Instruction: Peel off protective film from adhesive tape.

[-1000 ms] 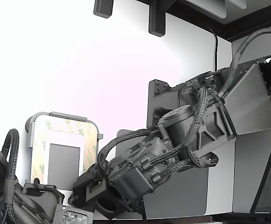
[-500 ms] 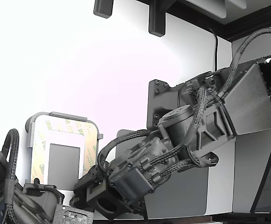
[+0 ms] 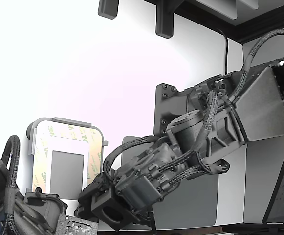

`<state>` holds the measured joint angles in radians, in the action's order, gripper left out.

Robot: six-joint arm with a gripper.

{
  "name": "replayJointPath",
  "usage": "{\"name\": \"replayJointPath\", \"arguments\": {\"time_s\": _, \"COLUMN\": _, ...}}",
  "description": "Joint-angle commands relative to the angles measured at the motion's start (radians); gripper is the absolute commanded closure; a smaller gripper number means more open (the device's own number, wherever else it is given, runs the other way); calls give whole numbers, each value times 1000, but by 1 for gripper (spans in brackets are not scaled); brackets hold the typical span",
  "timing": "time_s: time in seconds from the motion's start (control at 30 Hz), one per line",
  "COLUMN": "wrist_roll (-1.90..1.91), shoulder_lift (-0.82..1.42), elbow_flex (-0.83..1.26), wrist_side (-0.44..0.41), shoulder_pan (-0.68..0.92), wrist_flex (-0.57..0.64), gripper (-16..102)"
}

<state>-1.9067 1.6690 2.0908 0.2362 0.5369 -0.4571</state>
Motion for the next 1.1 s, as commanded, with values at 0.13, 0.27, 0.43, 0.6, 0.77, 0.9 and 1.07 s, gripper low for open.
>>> {"name": "replayJointPath", "arguments": {"time_s": 0.13, "wrist_roll": -8, "shoulder_lift": 40, "elbow_flex": 2, "wrist_side": 5, "shoulder_pan": -8, "wrist_flex": 26, "gripper": 97}}
{"name": "replayJointPath", "arguments": {"time_s": 0.27, "wrist_roll": -3, "shoulder_lift": 41, "elbow_flex": -3, "wrist_side": 5, "shoulder_pan": -8, "wrist_flex": 21, "gripper": 97}}
{"name": "replayJointPath", "arguments": {"time_s": 0.43, "wrist_roll": 6, "shoulder_lift": 38, "elbow_flex": -15, "wrist_side": 6, "shoulder_pan": -8, "wrist_flex": 9, "gripper": 97}}
{"name": "replayJointPath", "arguments": {"time_s": 0.6, "wrist_roll": 23, "shoulder_lift": 37, "elbow_flex": -28, "wrist_side": 6, "shoulder_pan": -8, "wrist_flex": 0, "gripper": 97}}
{"name": "replayJointPath", "arguments": {"time_s": 0.77, "wrist_roll": 43, "shoulder_lift": 38, "elbow_flex": -34, "wrist_side": 5, "shoulder_pan": -8, "wrist_flex": -9, "gripper": 98}}
{"name": "replayJointPath", "arguments": {"time_s": 0.9, "wrist_roll": 43, "shoulder_lift": 40, "elbow_flex": -26, "wrist_side": 3, "shoulder_pan": -8, "wrist_flex": -3, "gripper": 98}}
{"name": "replayJointPath", "arguments": {"time_s": 1.07, "wrist_roll": 35, "shoulder_lift": 41, "elbow_flex": -20, "wrist_side": 5, "shoulder_pan": -8, "wrist_flex": 8, "gripper": 98}}
